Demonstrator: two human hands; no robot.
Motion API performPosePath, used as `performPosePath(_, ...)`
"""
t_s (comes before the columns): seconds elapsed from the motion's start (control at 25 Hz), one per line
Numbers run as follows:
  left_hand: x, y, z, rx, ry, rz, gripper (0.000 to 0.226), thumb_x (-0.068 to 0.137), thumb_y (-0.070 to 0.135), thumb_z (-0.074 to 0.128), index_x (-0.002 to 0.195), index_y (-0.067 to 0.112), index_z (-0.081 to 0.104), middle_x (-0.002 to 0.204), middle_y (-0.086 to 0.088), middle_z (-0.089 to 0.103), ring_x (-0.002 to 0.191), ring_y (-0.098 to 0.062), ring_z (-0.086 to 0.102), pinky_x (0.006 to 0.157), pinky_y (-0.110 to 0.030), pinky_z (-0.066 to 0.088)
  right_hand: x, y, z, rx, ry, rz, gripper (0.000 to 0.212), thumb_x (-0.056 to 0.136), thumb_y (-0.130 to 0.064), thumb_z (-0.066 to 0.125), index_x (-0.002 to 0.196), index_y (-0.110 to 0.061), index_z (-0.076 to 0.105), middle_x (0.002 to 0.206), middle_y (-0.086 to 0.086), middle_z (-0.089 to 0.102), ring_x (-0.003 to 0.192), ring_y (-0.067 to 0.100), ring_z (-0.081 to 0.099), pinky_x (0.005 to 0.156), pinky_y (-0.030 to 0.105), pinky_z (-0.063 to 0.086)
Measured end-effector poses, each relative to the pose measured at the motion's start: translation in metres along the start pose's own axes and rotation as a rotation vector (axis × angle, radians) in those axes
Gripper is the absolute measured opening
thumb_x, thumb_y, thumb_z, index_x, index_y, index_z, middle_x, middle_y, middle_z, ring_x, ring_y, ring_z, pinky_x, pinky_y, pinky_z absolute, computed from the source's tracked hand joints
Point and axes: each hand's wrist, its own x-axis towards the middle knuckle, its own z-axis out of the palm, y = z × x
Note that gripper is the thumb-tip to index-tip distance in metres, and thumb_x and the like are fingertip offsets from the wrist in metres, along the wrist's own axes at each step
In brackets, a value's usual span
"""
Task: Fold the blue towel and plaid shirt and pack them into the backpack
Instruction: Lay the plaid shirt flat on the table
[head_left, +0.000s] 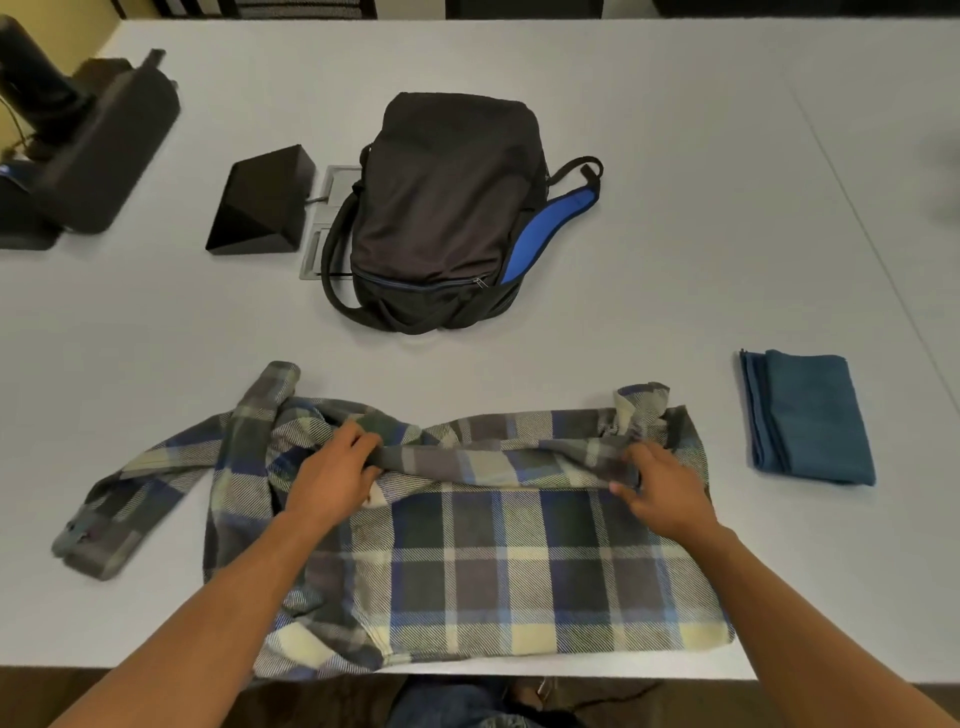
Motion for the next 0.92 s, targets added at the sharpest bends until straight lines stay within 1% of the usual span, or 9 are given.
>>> performPosePath(0.08, -0.01, -0.003, 0.007, 0.022, 0.04, 0.054, 0.023, 0.084, 0.013, 0.072, 0.105, 0.012, 0.064, 0.106, -0.005, 0.053, 0.075, -0.022, 0.058, 0.059, -0.029, 0.044, 0.002, -0.003, 0.0, 0.026, 0.047, 0.026, 0.05, 0.095, -0.042, 0.058, 0.139, -0.023, 0.042, 0.143, 0.004, 0.047, 0.121, 0.027, 0.054, 0.098, 0.041, 0.047)
performPosePath(0.16, -0.014, -0.004, 0.01, 0.043, 0.059, 0.087, 0.024, 0.077, 0.008, 0.078, 0.097, 0.012, 0.065, 0.098, -0.005, 0.056, 0.075, -0.023, 0.057, 0.061, -0.031, 0.044, 0.006, -0.007, 0.0, -0.005, 0.089, 0.025, 0.051, 0.097, -0.037, 0.056, 0.144, -0.024, 0.04, 0.146, 0.007, 0.043, 0.124, 0.029, 0.051, 0.099, 0.041, 0.047)
performPosePath(0.28, -0.013, -0.002, 0.004, 0.095, 0.078, 0.117, 0.028, 0.068, 0.011, 0.082, 0.088, 0.016, 0.064, 0.091, -0.002, 0.059, 0.082, -0.024, 0.057, 0.069, -0.039, 0.047, 0.014, -0.013, 0.002, -0.123, 0.136, 0.031, 0.048, 0.097, -0.039, 0.055, 0.142, -0.027, 0.045, 0.144, 0.007, 0.046, 0.127, 0.03, 0.047, 0.103, 0.044, 0.042)
performPosePath(0.4, -0.01, -0.001, -0.006, 0.121, 0.07, 0.144, 0.027, 0.066, 0.015, 0.081, 0.084, 0.02, 0.061, 0.091, 0.002, 0.062, 0.093, -0.024, 0.057, 0.084, -0.043, 0.045, 0.02, -0.022, 0.007, -0.208, 0.07, 0.009, 0.047, 0.097, -0.044, 0.055, 0.139, -0.025, 0.048, 0.142, 0.005, 0.048, 0.13, 0.028, 0.045, 0.106, 0.044, 0.037)
performPosePath(0.48, -0.007, -0.003, -0.009, 0.097, 0.057, 0.147, 0.026, 0.067, 0.014, 0.079, 0.082, 0.021, 0.058, 0.088, 0.003, 0.062, 0.094, -0.024, 0.058, 0.092, -0.045, 0.044, 0.022, -0.025, 0.011, -0.224, 0.04, 0.004, 0.044, 0.098, -0.04, 0.053, 0.139, -0.025, 0.047, 0.143, 0.003, 0.047, 0.132, 0.026, 0.042, 0.108, 0.044, 0.034)
performPosePath(0.56, -0.004, -0.005, -0.008, 0.1, 0.032, 0.129, 0.021, 0.073, 0.018, 0.074, 0.083, 0.023, 0.056, 0.083, 0.005, 0.061, 0.09, -0.022, 0.058, 0.096, -0.044, 0.043, 0.022, -0.026, 0.012, -0.251, 0.045, 0.008, 0.037, 0.101, -0.029, 0.05, 0.137, -0.025, 0.049, 0.142, 0.002, 0.05, 0.131, 0.025, 0.043, 0.108, 0.045, 0.033)
performPosePath(0.64, 0.001, -0.008, -0.009, 0.136, 0.012, 0.086, 0.014, 0.078, 0.026, 0.068, 0.089, 0.024, 0.059, 0.087, 0.006, 0.063, 0.092, -0.021, 0.058, 0.1, -0.043, 0.038, 0.021, -0.027, 0.011, -0.24, 0.055, 0.021, 0.034, 0.1, -0.023, 0.048, 0.134, -0.026, 0.05, 0.141, 0.001, 0.052, 0.129, 0.024, 0.044, 0.108, 0.045, 0.032)
performPosePath(0.72, 0.007, -0.009, -0.012, 0.169, -0.01, 0.028, 0.018, 0.083, 0.029, 0.061, 0.1, 0.023, 0.063, 0.099, 0.004, 0.064, 0.101, -0.02, 0.056, 0.101, -0.043, 0.034, 0.017, -0.027, 0.007, -0.193, 0.089, 0.031, 0.032, 0.1, -0.019, 0.045, 0.131, -0.024, 0.051, 0.14, 0.002, 0.052, 0.127, 0.024, 0.045, 0.108, 0.045, 0.031)
performPosePath(0.92, 0.017, -0.01, -0.027, 0.269, -0.061, -0.036, 0.025, 0.086, 0.019, 0.056, 0.11, 0.02, 0.063, 0.117, -0.001, 0.062, 0.114, -0.024, 0.05, 0.097, -0.043, 0.033, 0.008, -0.022, -0.012, -0.134, 0.268, 0.017, 0.033, 0.095, -0.013, 0.052, 0.128, -0.016, 0.055, 0.132, 0.01, 0.06, 0.121, 0.031, 0.053, 0.105, 0.048, 0.036)
